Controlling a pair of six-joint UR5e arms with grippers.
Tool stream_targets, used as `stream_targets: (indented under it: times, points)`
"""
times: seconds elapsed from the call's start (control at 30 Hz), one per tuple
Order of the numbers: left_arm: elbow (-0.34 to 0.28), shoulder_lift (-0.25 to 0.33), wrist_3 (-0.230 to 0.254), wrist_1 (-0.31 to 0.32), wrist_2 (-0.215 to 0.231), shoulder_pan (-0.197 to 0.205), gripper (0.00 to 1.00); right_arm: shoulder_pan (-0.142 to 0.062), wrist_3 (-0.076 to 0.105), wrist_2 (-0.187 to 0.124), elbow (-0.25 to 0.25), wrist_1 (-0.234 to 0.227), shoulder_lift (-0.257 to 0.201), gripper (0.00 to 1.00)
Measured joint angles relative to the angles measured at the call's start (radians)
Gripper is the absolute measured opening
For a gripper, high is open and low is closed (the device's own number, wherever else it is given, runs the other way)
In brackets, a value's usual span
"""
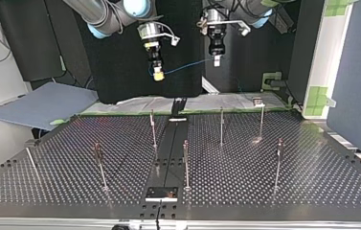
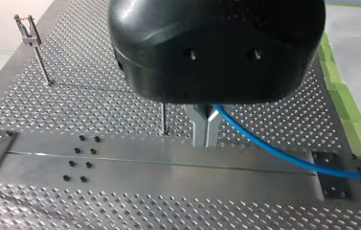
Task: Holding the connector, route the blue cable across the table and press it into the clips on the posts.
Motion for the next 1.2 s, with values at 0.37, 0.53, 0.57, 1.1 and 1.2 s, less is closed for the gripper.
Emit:
stream_targets:
  times: [0.37, 0.53, 0.57, 1.1, 1.2]
  points:
    - [-0.047, -0.023, -0.02, -0.013, 0.0, 0.004, 0.0, -0.002, -0.002, 0.001, -0.006, 0.04, 0.094, 0.0]
    - [-0.048, -0.023, -0.02, -0.013, 0.0, 0.004, 0.0, -0.002, -0.003, 0.001, -0.007, 0.04, 0.125, 0.0]
    - [-0.048, -0.023, -0.02, -0.013, 0.0, 0.004, 0.0, -0.002, -0.003, 0.001, -0.007, 0.041, 0.126, 0.0]
    - [-0.053, 0.026, -0.055, -0.063, 0.025, 0.006, 0.0, 0.013, 0.006, -0.013, -0.047, 0.09, 0.08, 0.0]
    - [-0.052, 0.052, -0.057, -0.089, 0.009, 0.014, 0.0, 0.018, 0.025, -0.035, -0.056, 0.11, 0.054, 0.0]
